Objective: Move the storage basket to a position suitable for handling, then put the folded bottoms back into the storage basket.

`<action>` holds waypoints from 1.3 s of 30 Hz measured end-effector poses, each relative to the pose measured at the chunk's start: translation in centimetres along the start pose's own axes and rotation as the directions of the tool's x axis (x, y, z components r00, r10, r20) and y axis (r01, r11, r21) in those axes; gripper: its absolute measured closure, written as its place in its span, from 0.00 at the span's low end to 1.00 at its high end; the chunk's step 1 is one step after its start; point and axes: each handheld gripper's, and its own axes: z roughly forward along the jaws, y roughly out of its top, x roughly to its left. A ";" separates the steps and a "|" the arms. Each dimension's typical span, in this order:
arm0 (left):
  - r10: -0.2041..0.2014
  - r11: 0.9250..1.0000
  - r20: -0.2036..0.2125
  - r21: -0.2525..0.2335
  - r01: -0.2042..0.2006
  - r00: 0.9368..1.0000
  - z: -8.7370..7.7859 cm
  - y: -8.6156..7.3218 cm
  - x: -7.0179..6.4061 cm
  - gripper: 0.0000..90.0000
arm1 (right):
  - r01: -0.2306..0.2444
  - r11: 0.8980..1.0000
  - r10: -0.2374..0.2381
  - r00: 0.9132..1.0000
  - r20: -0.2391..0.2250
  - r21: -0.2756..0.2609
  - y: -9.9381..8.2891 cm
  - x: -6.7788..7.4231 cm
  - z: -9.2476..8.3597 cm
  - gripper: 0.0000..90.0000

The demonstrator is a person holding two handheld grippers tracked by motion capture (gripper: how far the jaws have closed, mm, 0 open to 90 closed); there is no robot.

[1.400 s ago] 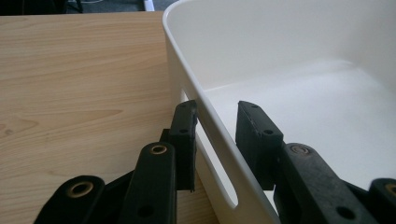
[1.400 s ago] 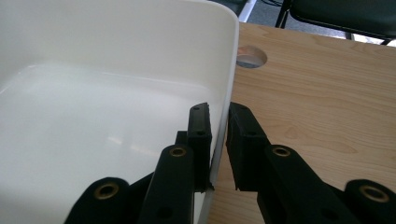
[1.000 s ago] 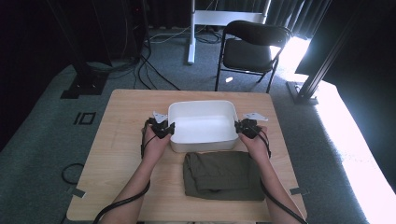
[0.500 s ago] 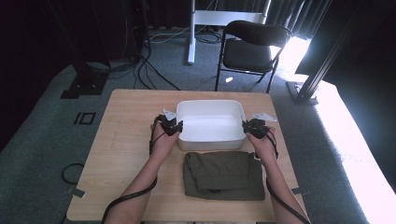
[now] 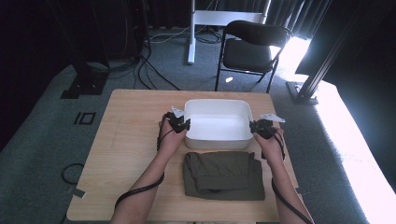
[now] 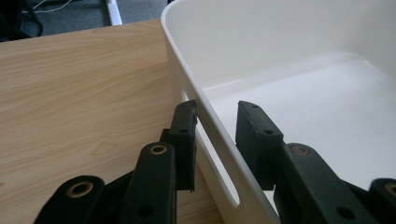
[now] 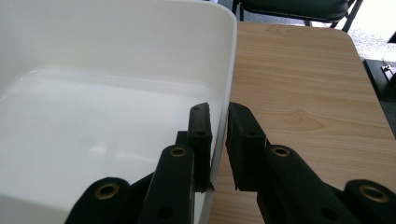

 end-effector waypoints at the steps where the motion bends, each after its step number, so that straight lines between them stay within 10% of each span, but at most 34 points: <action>1: 0.002 1.000 0.001 0.001 -0.002 1.000 0.1 0.1 -0.1 0.78 | -0.003 1.000 0.003 1.000 0.002 0.000 0.0 -0.1 0.0 0.89; 29: 0.002 1.000 0.022 0.010 -0.002 1.000 0.9 0.6 -1.1 0.78 | -0.021 1.000 0.021 1.000 0.011 -0.002 -0.2 -1.5 -0.4 0.89; 39: -0.030 1.000 0.074 0.008 0.030 0.997 0.4 1.3 -0.2 0.44 | 0.030 0.999 -0.032 0.995 -0.095 -0.019 0.4 -1.9 -0.6 0.46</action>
